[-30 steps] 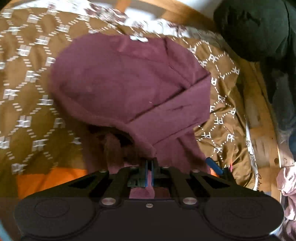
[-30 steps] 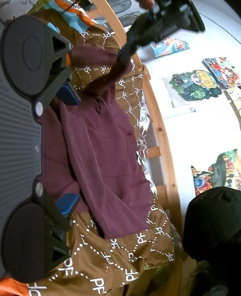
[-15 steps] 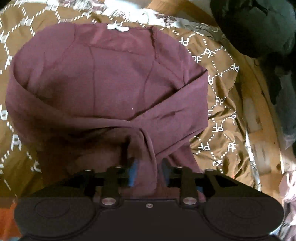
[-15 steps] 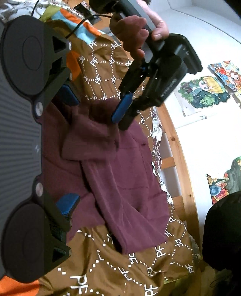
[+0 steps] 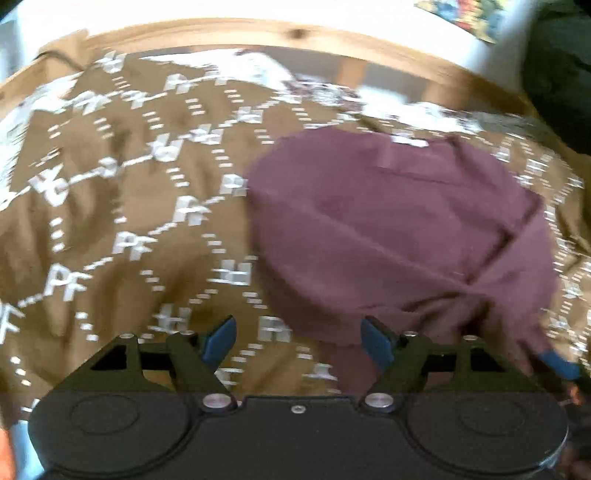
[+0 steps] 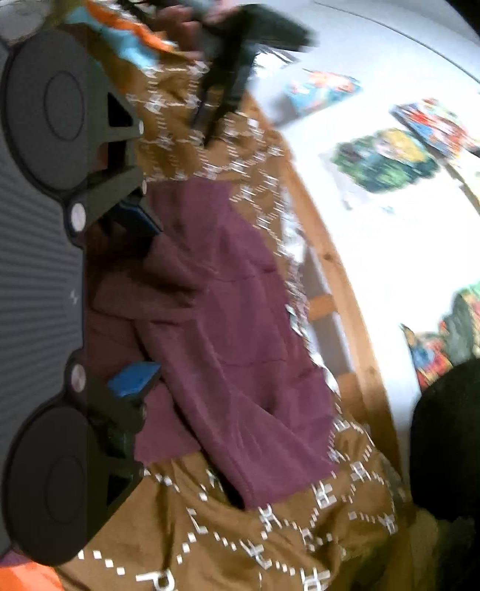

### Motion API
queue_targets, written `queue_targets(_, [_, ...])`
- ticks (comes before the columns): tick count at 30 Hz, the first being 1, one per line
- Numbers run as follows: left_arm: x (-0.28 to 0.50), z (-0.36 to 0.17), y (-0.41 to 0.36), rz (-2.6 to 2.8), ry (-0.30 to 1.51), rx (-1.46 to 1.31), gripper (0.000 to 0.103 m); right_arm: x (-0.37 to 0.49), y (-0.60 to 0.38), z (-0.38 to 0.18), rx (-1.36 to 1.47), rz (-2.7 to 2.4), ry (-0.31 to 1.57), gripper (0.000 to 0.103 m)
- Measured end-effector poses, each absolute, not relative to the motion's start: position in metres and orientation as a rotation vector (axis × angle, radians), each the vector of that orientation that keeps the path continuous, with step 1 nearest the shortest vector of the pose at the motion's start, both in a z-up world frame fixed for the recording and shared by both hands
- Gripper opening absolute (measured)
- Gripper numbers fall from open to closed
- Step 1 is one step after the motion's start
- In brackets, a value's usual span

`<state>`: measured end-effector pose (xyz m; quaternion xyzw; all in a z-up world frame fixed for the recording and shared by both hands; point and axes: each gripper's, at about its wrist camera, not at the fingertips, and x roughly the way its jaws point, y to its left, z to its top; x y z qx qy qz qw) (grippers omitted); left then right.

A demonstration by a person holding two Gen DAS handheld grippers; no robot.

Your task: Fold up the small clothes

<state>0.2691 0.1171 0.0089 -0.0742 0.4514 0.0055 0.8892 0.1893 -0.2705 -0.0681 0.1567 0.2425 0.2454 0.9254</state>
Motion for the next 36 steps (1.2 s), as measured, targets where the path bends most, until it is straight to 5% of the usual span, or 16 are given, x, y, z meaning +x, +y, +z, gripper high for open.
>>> queue_targets(3, [0.277,0.001,0.128,0.02,0.902,-0.115,0.077,0.192,-0.271,-0.064,0.314,0.419,0.462,0.069])
queue_targets(5, [0.288,-0.003,0.128,0.008,0.881,-0.073,0.077,0.2,-0.263,-0.067,0.279,0.36,0.506,0.053])
queue_targets(12, [0.317,-0.027,0.122,0.031,0.92,-0.092,0.077,0.21,-0.237,-0.083,0.219,0.431,0.644,0.032])
queue_targets(14, [0.315,-0.027,0.119,0.031,0.912,-0.092,0.077,0.207,-0.233,-0.082,0.18,0.459,0.623,0.002])
queue_targets(24, [0.319,-0.016,0.11,0.063,0.865,-0.058,0.077,0.195,-0.287,-0.026,0.091,0.439,0.446,0.002])
queue_targets(31, [0.339,-0.034,0.104,0.077,0.864,-0.062,0.077,0.216,-0.317,-0.053,0.158,0.353,0.54,0.003])
queue_targets(36, [0.328,-0.047,0.106,0.036,0.87,-0.059,0.077,0.219,-0.317,-0.063,0.187,0.364,0.563,0.012])
